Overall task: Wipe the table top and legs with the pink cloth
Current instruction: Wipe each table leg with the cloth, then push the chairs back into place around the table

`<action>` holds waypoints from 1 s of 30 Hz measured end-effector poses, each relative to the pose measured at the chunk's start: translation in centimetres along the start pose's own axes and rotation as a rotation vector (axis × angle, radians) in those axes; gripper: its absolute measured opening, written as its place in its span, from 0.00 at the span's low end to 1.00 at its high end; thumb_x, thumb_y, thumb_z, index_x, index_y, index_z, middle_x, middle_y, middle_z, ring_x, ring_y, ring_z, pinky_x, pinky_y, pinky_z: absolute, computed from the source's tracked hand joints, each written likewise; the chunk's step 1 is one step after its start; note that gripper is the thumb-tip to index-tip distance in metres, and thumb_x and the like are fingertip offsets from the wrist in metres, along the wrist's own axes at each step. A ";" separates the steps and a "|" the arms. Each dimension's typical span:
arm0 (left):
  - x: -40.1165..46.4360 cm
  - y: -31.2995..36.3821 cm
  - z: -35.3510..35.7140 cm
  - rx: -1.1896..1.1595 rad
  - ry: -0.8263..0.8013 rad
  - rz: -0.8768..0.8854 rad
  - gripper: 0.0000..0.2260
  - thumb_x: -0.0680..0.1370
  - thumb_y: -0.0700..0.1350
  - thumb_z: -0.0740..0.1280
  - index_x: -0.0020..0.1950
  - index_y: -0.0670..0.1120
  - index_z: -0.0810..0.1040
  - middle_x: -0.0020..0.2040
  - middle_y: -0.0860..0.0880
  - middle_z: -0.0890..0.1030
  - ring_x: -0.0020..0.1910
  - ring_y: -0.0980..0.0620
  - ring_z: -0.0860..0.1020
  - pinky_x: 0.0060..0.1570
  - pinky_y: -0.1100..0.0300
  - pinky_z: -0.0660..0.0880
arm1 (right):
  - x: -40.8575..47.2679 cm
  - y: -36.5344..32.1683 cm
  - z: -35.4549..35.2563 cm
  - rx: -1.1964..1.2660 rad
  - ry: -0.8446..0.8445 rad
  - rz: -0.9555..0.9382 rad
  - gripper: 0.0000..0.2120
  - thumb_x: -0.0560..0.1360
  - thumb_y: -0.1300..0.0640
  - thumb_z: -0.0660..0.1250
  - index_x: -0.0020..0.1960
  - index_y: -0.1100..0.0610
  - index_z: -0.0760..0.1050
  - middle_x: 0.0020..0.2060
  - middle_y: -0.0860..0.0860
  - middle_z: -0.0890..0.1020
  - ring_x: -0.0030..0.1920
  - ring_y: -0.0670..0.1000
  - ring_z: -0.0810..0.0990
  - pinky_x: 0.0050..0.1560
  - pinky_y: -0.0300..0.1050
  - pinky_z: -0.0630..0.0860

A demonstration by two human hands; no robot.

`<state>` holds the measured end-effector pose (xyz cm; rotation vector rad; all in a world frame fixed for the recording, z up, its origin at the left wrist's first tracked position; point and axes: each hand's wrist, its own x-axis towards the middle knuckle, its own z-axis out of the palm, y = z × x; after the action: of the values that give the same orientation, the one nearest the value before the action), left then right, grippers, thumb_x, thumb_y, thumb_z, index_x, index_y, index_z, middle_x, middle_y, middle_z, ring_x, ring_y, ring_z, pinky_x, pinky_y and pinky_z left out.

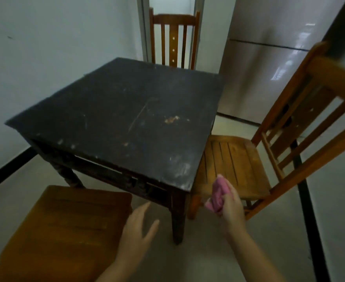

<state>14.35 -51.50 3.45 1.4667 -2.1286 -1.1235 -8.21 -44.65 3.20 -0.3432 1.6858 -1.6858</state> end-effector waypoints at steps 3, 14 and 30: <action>2.7 4.9 -4.8 0.040 0.294 0.181 0.19 0.78 0.49 0.62 0.68 0.49 0.67 0.66 0.51 0.70 0.66 0.53 0.66 0.65 0.54 0.66 | 0.6 -8.3 2.6 -0.011 -0.034 -0.167 0.16 0.79 0.46 0.58 0.64 0.49 0.72 0.42 0.44 0.79 0.42 0.48 0.78 0.45 0.49 0.77; 15.0 5.2 -4.1 0.489 0.206 0.311 0.19 0.79 0.53 0.56 0.68 0.49 0.67 0.69 0.50 0.67 0.69 0.52 0.62 0.72 0.49 0.51 | 11.4 -8.7 11.9 -1.238 -0.423 -0.823 0.21 0.75 0.58 0.59 0.67 0.46 0.66 0.67 0.48 0.69 0.70 0.52 0.62 0.68 0.61 0.62; 6.4 8.4 -17.9 0.673 0.160 0.223 0.23 0.78 0.58 0.57 0.71 0.51 0.62 0.71 0.50 0.64 0.71 0.51 0.59 0.70 0.49 0.57 | 0.3 -18.1 15.8 -1.621 -0.702 -0.789 0.28 0.79 0.41 0.50 0.76 0.45 0.46 0.76 0.48 0.50 0.76 0.50 0.39 0.72 0.65 0.40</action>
<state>17.81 -63.34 20.10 1.4408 -2.5971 -0.1936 -3.63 -58.84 22.00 -2.1958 1.9951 -0.0021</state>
